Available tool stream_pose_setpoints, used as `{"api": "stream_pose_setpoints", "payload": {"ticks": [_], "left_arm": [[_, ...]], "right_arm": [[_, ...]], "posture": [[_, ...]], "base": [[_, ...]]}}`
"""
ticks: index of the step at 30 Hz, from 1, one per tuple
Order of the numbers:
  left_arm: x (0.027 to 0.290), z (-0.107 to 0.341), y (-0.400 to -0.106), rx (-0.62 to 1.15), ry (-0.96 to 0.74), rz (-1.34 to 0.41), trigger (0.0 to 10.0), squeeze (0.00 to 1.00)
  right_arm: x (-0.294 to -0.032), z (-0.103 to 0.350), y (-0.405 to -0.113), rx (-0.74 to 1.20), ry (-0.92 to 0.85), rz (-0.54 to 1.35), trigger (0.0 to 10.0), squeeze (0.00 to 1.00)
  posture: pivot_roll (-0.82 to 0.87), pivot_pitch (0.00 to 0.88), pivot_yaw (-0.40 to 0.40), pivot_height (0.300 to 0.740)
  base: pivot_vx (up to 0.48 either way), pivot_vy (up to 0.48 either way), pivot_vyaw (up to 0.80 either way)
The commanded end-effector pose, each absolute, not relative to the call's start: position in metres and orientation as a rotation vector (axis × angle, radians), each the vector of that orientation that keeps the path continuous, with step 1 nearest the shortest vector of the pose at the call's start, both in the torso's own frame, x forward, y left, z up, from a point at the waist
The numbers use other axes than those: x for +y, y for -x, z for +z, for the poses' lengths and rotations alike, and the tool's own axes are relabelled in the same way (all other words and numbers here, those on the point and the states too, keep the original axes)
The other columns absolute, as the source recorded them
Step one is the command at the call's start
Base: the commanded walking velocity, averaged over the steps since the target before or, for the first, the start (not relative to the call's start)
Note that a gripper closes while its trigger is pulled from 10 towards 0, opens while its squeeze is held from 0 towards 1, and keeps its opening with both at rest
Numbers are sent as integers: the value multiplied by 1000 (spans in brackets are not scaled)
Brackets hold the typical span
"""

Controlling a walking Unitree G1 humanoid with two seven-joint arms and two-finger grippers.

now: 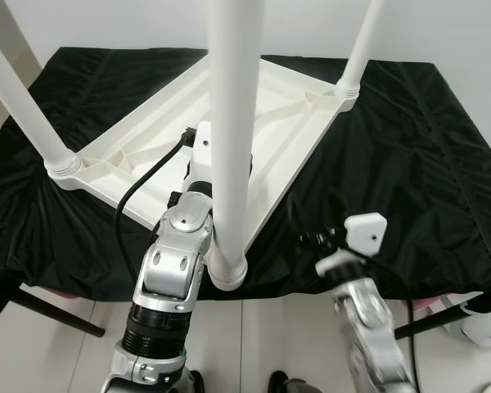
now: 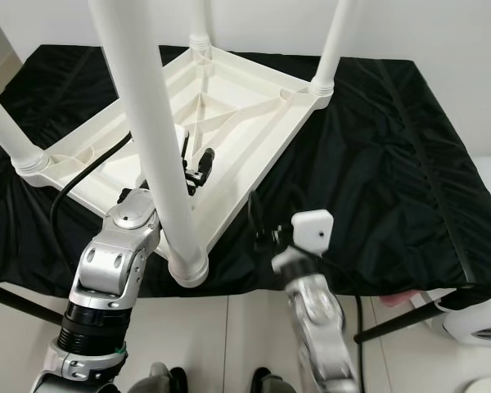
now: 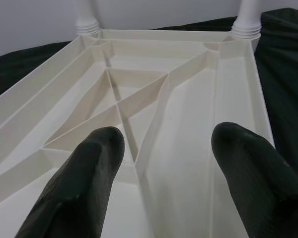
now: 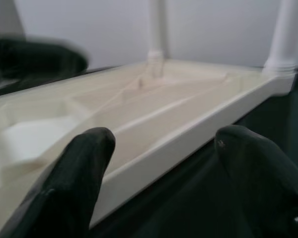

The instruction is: Building children table

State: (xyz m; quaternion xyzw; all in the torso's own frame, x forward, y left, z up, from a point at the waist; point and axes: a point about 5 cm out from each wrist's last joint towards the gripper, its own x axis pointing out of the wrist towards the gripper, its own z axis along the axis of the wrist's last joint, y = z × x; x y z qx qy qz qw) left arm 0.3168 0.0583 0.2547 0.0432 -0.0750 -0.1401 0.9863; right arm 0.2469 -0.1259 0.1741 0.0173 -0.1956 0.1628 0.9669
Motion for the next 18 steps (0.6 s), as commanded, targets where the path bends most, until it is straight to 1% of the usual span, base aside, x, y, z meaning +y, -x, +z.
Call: {"api": "stream_pose_setpoints", "payload": {"ticks": [1, 4, 5, 7, 8, 10, 13, 15, 18], "left_arm": [[52, 256, -317, -157, -84, -225, 10000, 0], [47, 257, -317, -159, -90, -251, 10000, 0], [47, 257, -317, -159, -90, -251, 10000, 0], [50, 256, -317, -159, -97, -255, 10000, 0], [50, 256, -317, -159, -97, -255, 10000, 0], [58, 252, -316, -155, -122, -260, 10000, 0], [65, 247, -315, -148, -148, -264, 10000, 0], [80, 236, -314, -131, -213, -267, 10000, 0], [87, 233, -313, -118, -234, -260, 10000, 0]], "right_arm": [[-123, 178, -242, -389, -49, 377, 10000, 0], [-126, 181, -232, -346, -49, 480, 10000, 0], [-126, 181, -232, -346, -49, 480, 10000, 0], [-130, 182, -224, -286, -79, 592, 10000, 0], [-130, 182, -224, -286, -79, 592, 10000, 0], [-135, 185, -219, -251, -47, 671, 10000, 0], [-138, 186, -217, -238, -24, 709, 10000, 0], [-142, 189, -214, -217, 3, 782, 10000, 0], [-143, 190, -214, -207, 6, 806, 10000, 0]], "posture": [[-40, 213, 67, 740], [-37, 212, 69, 740], [-37, 212, 69, 740], [-39, 210, 70, 740], [-39, 210, 70, 740], [-45, 205, 72, 740], [-43, 204, 70, 740], [-41, 201, 69, 740], [-39, 200, 68, 740]], "base": [[0, 0, 0], [0, 0, 0], [0, 0, 0], [0, 0, 0], [0, 0, 0], [0, 0, 0], [0, 0, 0], [0, 0, 0], [0, 0, 0]]}}
